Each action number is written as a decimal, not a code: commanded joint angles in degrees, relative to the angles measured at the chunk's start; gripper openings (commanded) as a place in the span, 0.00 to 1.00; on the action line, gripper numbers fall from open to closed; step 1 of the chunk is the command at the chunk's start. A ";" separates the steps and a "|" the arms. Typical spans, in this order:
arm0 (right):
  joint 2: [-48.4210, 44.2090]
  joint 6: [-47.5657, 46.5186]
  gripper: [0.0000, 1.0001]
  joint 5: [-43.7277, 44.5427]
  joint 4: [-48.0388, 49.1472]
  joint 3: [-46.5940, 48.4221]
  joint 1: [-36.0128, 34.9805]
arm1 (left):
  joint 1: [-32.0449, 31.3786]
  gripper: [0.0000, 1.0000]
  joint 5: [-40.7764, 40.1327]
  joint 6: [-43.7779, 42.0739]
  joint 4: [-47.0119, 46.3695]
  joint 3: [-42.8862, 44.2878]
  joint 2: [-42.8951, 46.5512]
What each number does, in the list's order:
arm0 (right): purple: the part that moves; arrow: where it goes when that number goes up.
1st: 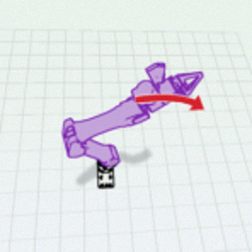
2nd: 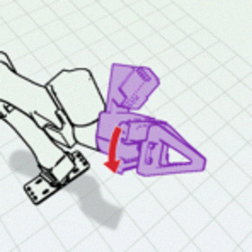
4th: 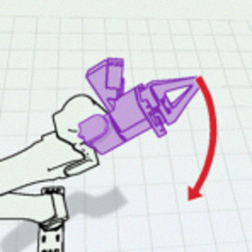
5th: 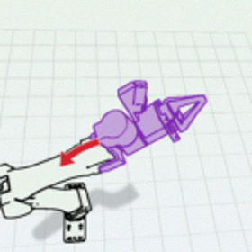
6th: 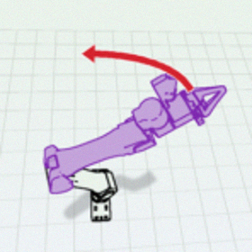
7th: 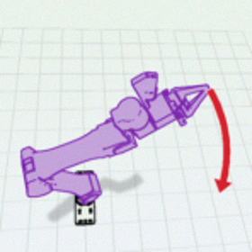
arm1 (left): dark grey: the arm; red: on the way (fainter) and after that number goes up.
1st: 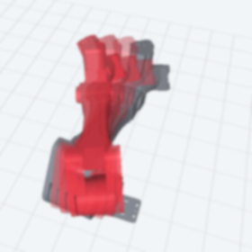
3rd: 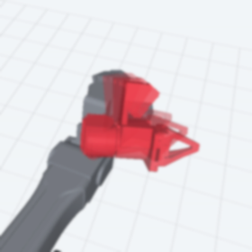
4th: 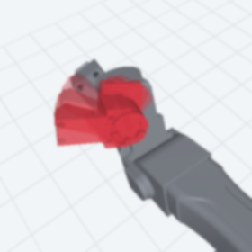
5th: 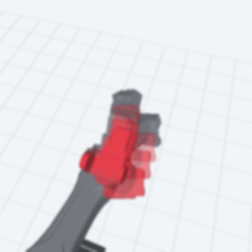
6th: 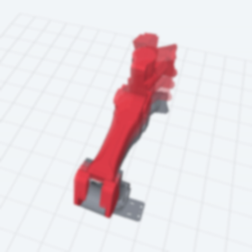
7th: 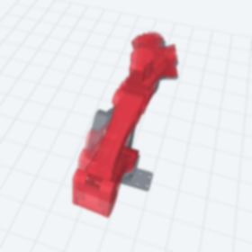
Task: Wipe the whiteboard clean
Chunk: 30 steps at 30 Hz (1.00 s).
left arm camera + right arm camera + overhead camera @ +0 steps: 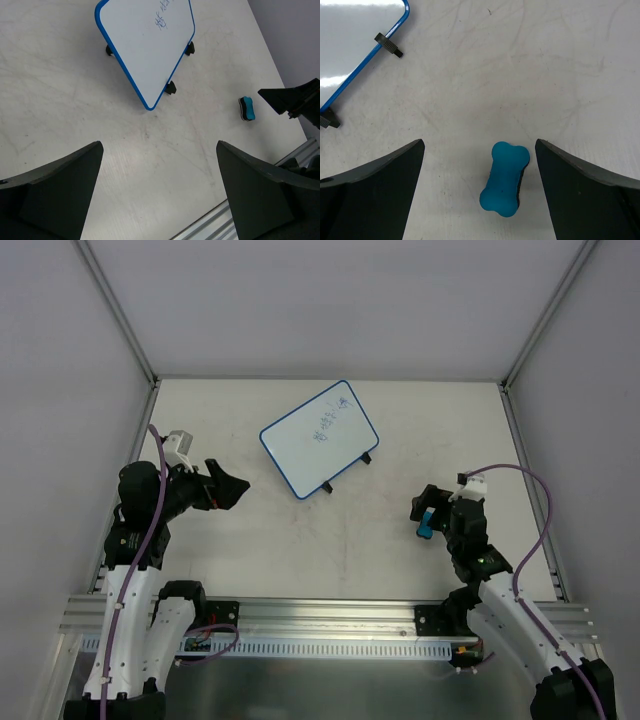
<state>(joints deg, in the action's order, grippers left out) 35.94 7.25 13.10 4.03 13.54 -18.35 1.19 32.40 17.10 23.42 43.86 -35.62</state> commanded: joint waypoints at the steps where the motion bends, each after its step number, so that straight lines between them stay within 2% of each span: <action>1: -1.22 0.05 0.99 1.05 1.07 2.02 0.24 | 0.13 0.99 0.64 -0.49 0.58 -0.09 0.11; 17: -0.88 2.59 0.99 2.63 -1.57 2.63 0.16 | 0.13 0.99 0.73 -0.49 0.57 0.00 0.28; 20: 0.17 5.41 0.99 4.91 -9.36 6.74 0.07 | 0.13 0.99 0.82 -0.49 0.57 0.00 0.55; 21: 0.88 5.93 0.98 5.78 -16.35 8.76 -0.02 | 0.13 0.99 0.91 -0.49 0.66 0.00 0.63; 24: 5.79 7.00 0.98 10.53 -29.28 17.73 -0.11 | 0.13 0.99 1.34 -0.40 0.49 0.09 0.81; 26: 9.82 6.56 0.97 12.91 -33.63 23.25 -0.11 | 0.13 0.99 1.70 -0.40 0.57 0.09 0.99; 28: 12.12 5.94 0.93 12.39 -36.46 25.30 -0.20 | 0.13 0.99 2.05 -0.32 0.57 0.09 1.07; 30: 14.94 5.94 0.81 11.51 -37.34 26.62 -0.11 | 0.13 0.99 2.23 -0.32 0.66 0.00 1.16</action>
<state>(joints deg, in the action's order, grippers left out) 48.16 12.45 22.31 -24.53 37.65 -18.35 1.19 32.93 17.10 23.42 43.86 -35.16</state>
